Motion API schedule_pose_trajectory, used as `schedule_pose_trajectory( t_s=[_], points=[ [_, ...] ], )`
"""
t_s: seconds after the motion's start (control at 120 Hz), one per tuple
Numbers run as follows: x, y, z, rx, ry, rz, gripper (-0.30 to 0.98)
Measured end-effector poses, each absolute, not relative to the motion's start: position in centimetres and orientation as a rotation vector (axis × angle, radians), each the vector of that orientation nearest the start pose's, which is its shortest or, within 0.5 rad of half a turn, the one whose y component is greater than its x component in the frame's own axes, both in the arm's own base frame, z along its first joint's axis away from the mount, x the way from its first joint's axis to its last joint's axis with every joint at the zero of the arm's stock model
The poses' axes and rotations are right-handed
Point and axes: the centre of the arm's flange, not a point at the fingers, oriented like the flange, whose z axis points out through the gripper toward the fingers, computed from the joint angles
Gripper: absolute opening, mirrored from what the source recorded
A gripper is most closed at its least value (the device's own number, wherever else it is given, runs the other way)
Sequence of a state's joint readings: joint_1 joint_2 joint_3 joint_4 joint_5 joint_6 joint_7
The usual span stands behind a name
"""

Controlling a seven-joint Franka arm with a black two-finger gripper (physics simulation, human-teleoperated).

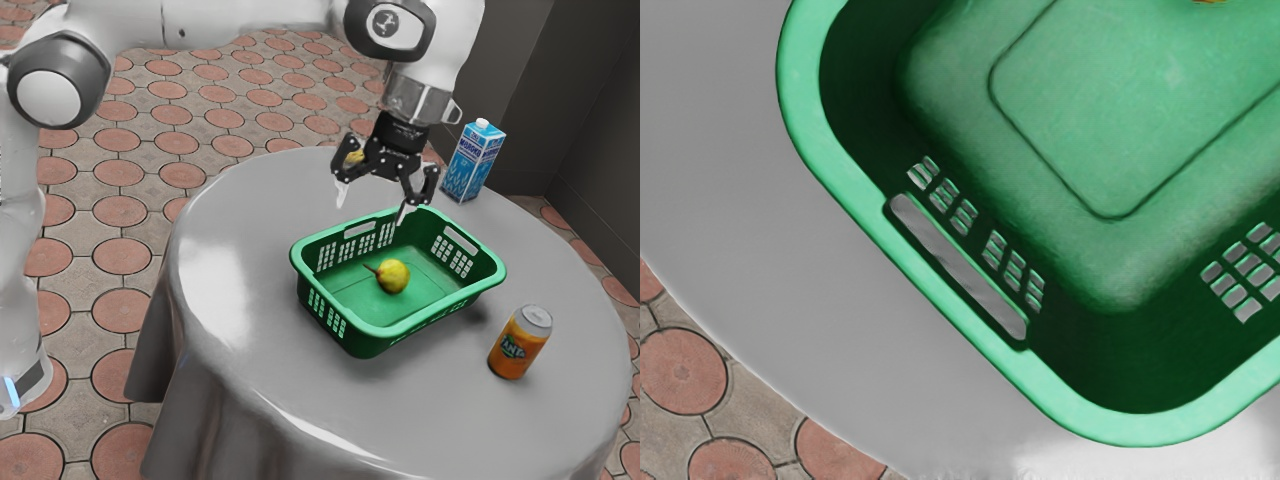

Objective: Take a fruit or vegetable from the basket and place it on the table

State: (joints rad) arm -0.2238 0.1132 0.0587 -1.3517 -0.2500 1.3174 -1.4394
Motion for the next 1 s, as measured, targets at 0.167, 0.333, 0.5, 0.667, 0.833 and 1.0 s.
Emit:
schedule_pose_trajectory(
  t_s=[0.167, 0.333, 0.5, 0.667, 0.833, 1.0],
  points=[
    [57.6, -11.7, 57.3, -2.58, -1.752, 0.516, 0.69],
    [58.7, -9.7, 56.6, -2.671, -1.706, 0.469, 0.69],
    [59.5, -8.7, 55.5, -2.784, -1.56, 0.439, 0.69],
    [60.6, -8.6, 54.1, -2.88, -1.359, 0.376, 0.69],
    [62.0, -8.0, 52.9, -2.99, -1.131, 0.277, 0.69],
    [63.2, -7.7, 51.5, -3.064, -0.927, 0.218, 0.69]
  ],
)
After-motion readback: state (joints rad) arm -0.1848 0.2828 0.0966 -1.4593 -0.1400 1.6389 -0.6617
